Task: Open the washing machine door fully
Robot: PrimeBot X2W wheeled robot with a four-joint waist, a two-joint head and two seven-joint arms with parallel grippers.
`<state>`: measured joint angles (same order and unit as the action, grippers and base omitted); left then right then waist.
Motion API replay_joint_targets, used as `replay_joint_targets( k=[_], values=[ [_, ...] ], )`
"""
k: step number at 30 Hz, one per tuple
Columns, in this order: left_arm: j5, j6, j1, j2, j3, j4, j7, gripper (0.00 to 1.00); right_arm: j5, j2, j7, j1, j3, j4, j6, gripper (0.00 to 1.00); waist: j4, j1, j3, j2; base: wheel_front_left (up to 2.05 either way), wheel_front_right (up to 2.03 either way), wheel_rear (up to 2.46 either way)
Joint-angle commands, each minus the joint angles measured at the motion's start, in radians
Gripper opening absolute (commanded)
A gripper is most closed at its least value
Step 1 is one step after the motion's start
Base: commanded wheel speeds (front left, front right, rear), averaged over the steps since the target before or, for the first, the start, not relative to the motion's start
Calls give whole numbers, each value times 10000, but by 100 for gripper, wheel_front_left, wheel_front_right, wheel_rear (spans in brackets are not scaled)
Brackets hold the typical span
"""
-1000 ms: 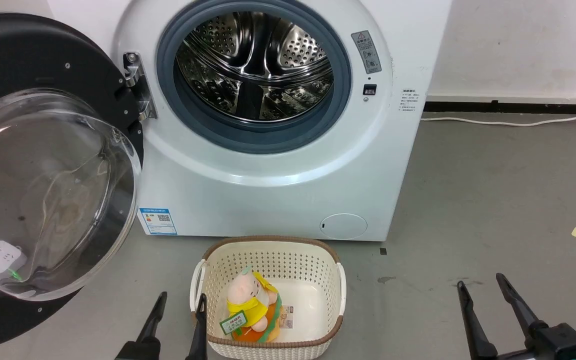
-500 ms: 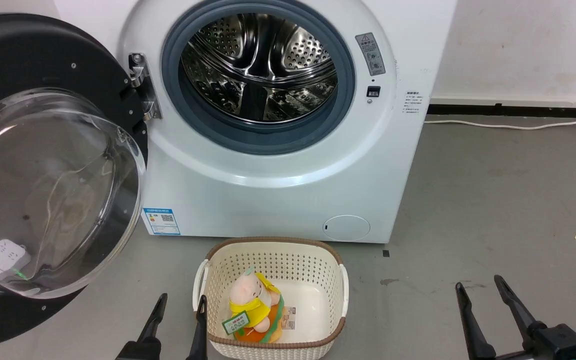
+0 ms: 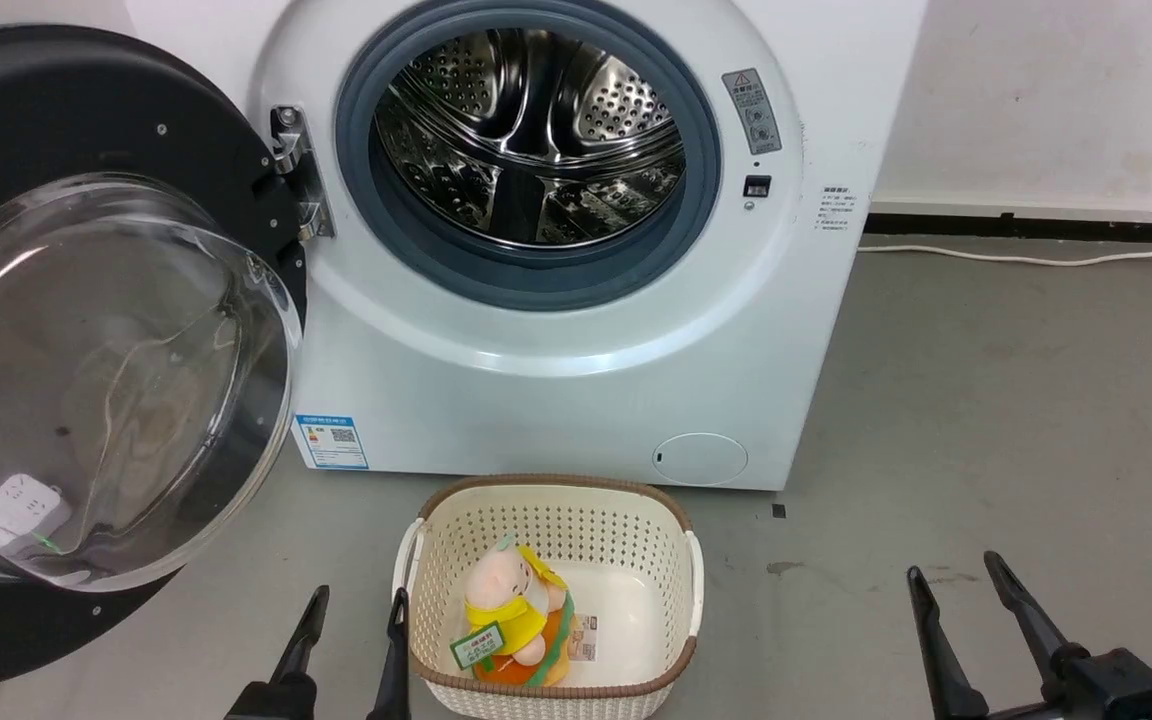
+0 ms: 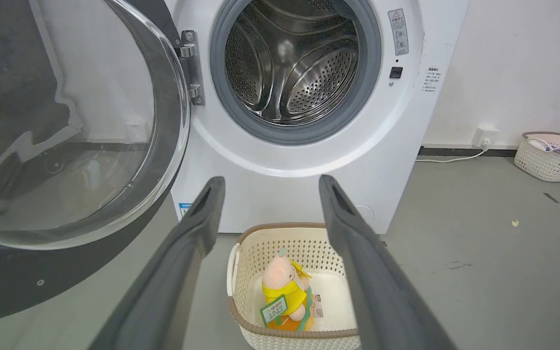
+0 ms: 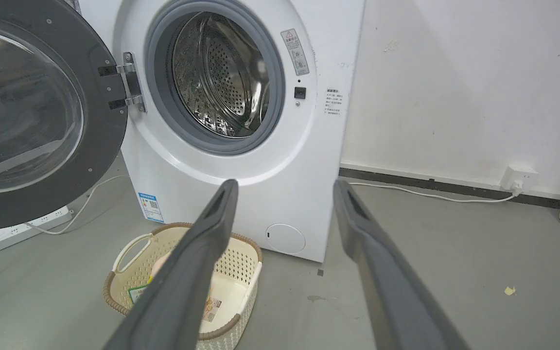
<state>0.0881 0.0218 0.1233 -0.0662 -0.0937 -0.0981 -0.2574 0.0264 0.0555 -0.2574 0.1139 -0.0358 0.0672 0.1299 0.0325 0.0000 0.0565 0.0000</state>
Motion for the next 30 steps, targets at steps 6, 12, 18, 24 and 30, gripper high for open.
replay_joint_targets(
  k=[6, 12, 18, 24, 30],
  values=[
    [27, -77, -1, 27, 9, 34, 21, 0, 0, 0, 8, -2, 22, -3, 0, 0, 21, 0, -11, 0, 0, 0, 0],
    [-4, -82, -43, 32, 50, 67, 109, 0, -9, 0, 96, -41, 33, -26, 0, 0, 9, 0, -30, 0, 0, 0, 0],
    [-48, -89, -103, 38, 94, 112, 232, 0, -22, -3, 220, -96, 49, -58, 1, 0, -8, 0, -57, 0, 0, 0, 0],
    [-91, -95, -162, 44, 138, 158, 354, 0, -35, -5, 342, -150, 65, -90, 1, 0, -24, 0, -83, 0, 0, 0, 0],
    [-135, -102, -221, 51, 183, 203, 477, 0, -47, -8, 466, -205, 82, -122, 1, 0, -41, 0, -110, 0, 0, 0, 0]
  ],
)
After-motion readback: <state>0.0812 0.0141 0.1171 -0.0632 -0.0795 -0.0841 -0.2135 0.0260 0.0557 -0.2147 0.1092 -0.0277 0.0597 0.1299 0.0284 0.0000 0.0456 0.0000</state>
